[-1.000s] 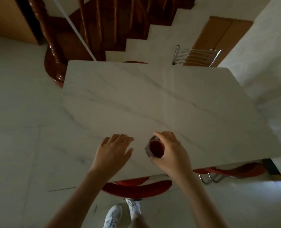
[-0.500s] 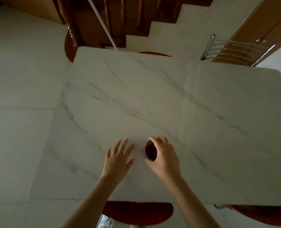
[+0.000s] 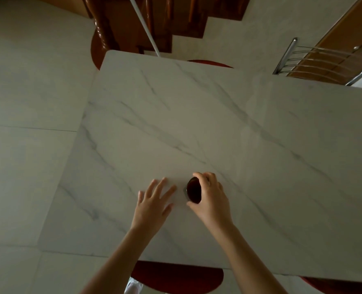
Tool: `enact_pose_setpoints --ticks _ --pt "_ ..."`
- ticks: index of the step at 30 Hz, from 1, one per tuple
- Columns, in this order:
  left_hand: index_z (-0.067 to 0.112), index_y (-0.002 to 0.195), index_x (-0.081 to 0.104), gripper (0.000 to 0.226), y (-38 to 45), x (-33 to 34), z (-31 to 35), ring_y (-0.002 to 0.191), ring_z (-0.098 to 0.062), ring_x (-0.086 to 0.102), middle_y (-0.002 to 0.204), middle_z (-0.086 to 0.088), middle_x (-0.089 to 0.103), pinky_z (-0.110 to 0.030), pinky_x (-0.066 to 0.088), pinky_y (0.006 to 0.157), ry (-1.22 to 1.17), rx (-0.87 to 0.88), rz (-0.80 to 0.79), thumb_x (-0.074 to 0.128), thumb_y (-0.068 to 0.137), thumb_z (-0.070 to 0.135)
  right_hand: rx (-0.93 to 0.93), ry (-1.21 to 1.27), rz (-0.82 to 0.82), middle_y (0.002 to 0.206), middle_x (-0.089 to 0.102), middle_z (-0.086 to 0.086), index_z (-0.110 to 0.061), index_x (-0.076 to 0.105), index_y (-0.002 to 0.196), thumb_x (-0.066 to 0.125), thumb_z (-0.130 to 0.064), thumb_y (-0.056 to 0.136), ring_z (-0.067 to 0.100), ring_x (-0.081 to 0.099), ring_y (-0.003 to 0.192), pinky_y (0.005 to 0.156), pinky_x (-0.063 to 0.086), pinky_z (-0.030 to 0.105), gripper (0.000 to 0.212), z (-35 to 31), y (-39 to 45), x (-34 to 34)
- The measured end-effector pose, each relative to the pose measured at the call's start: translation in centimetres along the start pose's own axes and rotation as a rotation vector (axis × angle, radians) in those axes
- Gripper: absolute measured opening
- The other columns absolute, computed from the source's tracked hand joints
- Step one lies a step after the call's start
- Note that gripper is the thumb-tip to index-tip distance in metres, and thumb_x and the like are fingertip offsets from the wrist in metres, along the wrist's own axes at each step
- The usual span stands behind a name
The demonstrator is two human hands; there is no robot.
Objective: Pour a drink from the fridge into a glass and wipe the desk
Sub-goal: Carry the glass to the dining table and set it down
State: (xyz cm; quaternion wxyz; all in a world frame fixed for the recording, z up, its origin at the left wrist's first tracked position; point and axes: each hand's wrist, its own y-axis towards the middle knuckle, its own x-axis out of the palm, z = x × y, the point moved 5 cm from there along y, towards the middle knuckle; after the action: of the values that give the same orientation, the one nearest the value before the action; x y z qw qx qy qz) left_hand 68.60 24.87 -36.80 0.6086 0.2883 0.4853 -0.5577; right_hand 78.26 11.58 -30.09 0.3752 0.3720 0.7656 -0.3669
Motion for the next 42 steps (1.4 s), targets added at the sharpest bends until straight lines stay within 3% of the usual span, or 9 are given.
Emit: enact_pose_setpoints --ticks 7,10,13,15,20,23,30,34,42 --pt "0.035 0.132 0.047 0.054 0.1 -0.4 -0.1 0.131 -0.030 0.041 0.142 -0.001 0.045 -0.053 0.045 0.091 -0.011 -0.008 -0.025 0.067 0.081 0.036 0.009 -0.034 -0.072 0.149 0.023 -0.005 -0.030 0.015 0.144 0.075 -0.041 0.072 0.022 0.035 0.127 0.090 0.046 0.037 0.094 0.2 -0.2 0.1" --pt "0.035 0.135 0.044 0.051 0.3 -0.8 0.0 0.136 -0.027 0.033 0.147 0.001 0.038 -0.052 0.042 0.098 -0.035 -0.010 -0.063 0.058 0.086 0.040 0.022 -0.024 -0.128 0.155 0.012 -0.004 -0.031 0.009 0.146 0.071 -0.051 0.072 0.023 0.023 0.136 0.100 0.039 0.039 0.099 0.1 -0.3 -0.1" --pt "0.034 0.139 0.038 0.050 0.5 -1.4 0.1 0.141 -0.019 0.020 0.152 0.006 0.027 -0.046 0.031 0.107 -0.051 -0.059 -0.135 0.048 0.091 0.047 -0.026 -0.004 -0.064 0.155 0.018 -0.003 -0.026 0.028 0.143 0.063 -0.052 0.079 0.020 0.020 0.139 0.105 0.036 0.039 0.078 -0.3 -0.4 -1.1" --pt "0.032 0.139 0.039 0.052 0.5 -2.2 0.2 0.139 -0.018 0.024 0.150 0.006 0.031 -0.040 0.028 0.107 -0.020 -0.077 -0.132 0.043 0.091 0.051 -0.067 0.019 0.028 0.149 0.032 -0.002 -0.021 0.046 0.133 0.061 -0.043 0.083 0.018 0.028 0.135 0.103 0.038 0.037 0.057 -0.5 -0.6 -2.3" --pt "0.024 0.131 0.051 0.072 -0.8 -5.9 0.8 0.121 -0.020 0.052 0.131 0.003 0.057 -0.039 0.042 0.093 0.007 -0.092 0.031 0.023 0.079 0.064 -0.152 0.077 0.161 0.133 0.053 0.002 -0.015 0.058 0.121 0.053 -0.030 0.084 0.022 0.044 0.125 0.099 0.042 0.039 0.040 -2.0 -2.0 -5.2" --pt "0.024 0.126 0.056 0.062 -2.6 -9.3 1.4 0.111 -0.020 0.059 0.123 0.004 0.063 -0.038 0.047 0.087 0.058 -0.089 0.150 0.031 0.082 0.061 -0.210 0.085 0.186 0.130 0.056 0.001 -0.016 0.059 0.120 0.048 -0.031 0.083 0.021 0.046 0.123 0.098 0.040 0.034 0.042 -3.5 -3.5 -6.8" --pt "0.024 0.123 0.058 0.054 -9.2 -16.8 1.6 0.114 -0.017 0.058 0.124 0.005 0.062 -0.038 0.048 0.090 0.160 -0.149 0.343 0.034 0.088 0.058 -0.398 -0.025 0.154 0.130 0.056 0.005 -0.017 0.059 0.121 0.042 -0.029 0.082 0.027 0.049 0.121 0.095 0.046 0.043 0.044 -8.1 -6.7 -8.0" --pt "0.025 0.127 0.054 0.057 -13.9 -19.2 -0.2 0.119 -0.018 0.055 0.129 0.004 0.059 -0.040 0.046 0.094 0.186 -0.244 0.402 0.031 0.088 0.060 -0.503 -0.091 0.062 0.146 0.038 -0.003 -0.024 0.043 0.136 0.043 -0.032 0.091 0.017 0.028 0.136 0.109 0.030 0.039 0.046 -12.7 -8.9 -7.2" --pt "0.022 0.125 0.057 0.053 -26.0 -22.5 -6.1 0.116 -0.021 0.057 0.126 0.001 0.061 -0.042 0.047 0.091 0.181 -0.454 0.519 0.047 0.086 0.056 -0.739 -0.162 0.015 0.149 0.033 -0.005 -0.027 0.035 0.140 0.043 -0.035 0.094 0.014 0.020 0.138 0.113 0.020 0.032 0.047 -23.0 -15.3 -3.2"
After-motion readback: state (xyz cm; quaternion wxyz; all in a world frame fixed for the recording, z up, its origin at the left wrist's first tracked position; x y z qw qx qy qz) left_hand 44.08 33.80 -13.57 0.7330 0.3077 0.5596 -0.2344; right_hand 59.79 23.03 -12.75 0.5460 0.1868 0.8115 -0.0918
